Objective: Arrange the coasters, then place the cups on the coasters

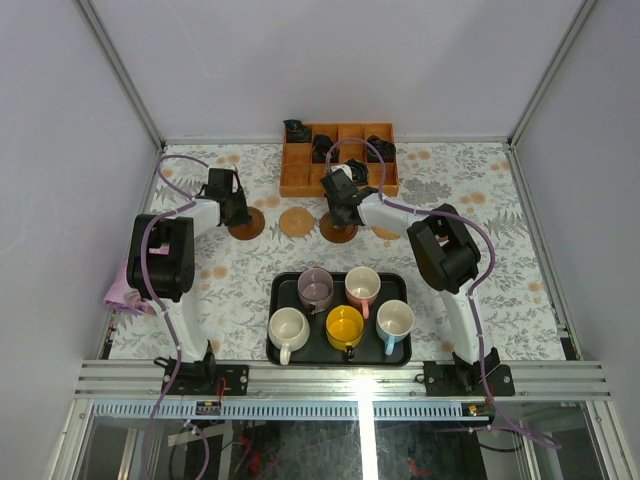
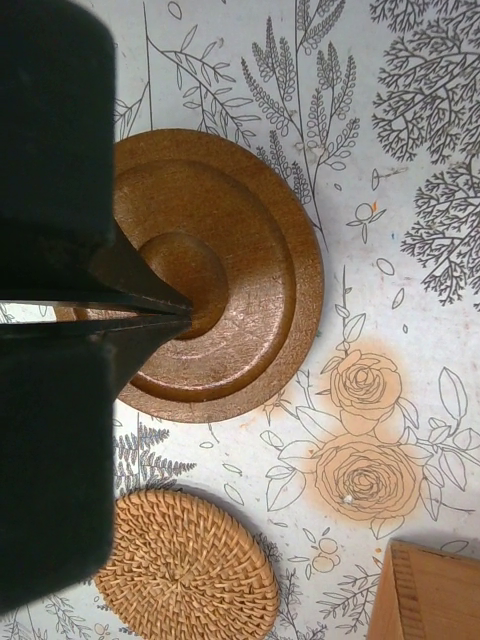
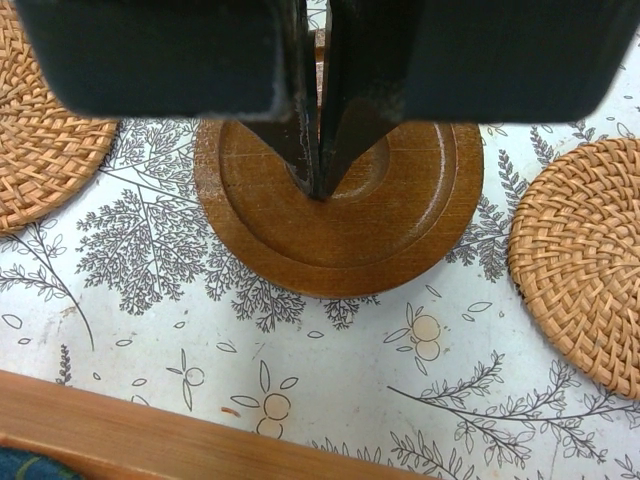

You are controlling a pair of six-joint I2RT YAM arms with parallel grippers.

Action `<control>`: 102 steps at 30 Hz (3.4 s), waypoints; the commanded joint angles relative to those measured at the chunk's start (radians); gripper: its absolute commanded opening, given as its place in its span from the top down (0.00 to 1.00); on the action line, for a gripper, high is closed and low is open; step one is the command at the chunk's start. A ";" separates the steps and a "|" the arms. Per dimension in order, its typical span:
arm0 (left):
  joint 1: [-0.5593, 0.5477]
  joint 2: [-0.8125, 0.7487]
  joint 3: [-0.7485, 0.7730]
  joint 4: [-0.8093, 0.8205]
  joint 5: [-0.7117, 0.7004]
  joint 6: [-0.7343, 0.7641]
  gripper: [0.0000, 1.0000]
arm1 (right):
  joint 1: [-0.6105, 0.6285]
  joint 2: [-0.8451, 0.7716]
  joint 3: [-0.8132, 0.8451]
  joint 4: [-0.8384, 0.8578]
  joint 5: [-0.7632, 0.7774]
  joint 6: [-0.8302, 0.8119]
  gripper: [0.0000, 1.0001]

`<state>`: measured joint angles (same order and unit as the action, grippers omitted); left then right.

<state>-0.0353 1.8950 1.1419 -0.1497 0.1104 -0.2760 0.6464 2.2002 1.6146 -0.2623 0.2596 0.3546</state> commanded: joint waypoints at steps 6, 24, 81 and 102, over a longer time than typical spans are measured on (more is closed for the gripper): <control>0.003 0.017 -0.002 0.061 0.054 0.005 0.99 | -0.004 -0.091 -0.018 0.099 -0.162 -0.056 0.97; -0.022 0.057 -0.033 0.077 0.164 -0.049 0.97 | 0.063 0.059 0.177 0.080 -0.383 -0.081 0.97; -0.037 -0.209 -0.073 0.277 0.058 -0.057 0.78 | 0.025 -0.258 -0.193 0.207 -0.032 -0.148 0.94; -0.038 -0.257 -0.104 0.317 0.059 0.113 0.69 | -0.045 -0.135 -0.158 0.170 -0.164 -0.093 0.95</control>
<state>-0.0711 1.6138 1.0183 0.1268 0.1761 -0.1925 0.5983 2.0449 1.4361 -0.0921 0.1703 0.2230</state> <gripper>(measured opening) 0.306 0.055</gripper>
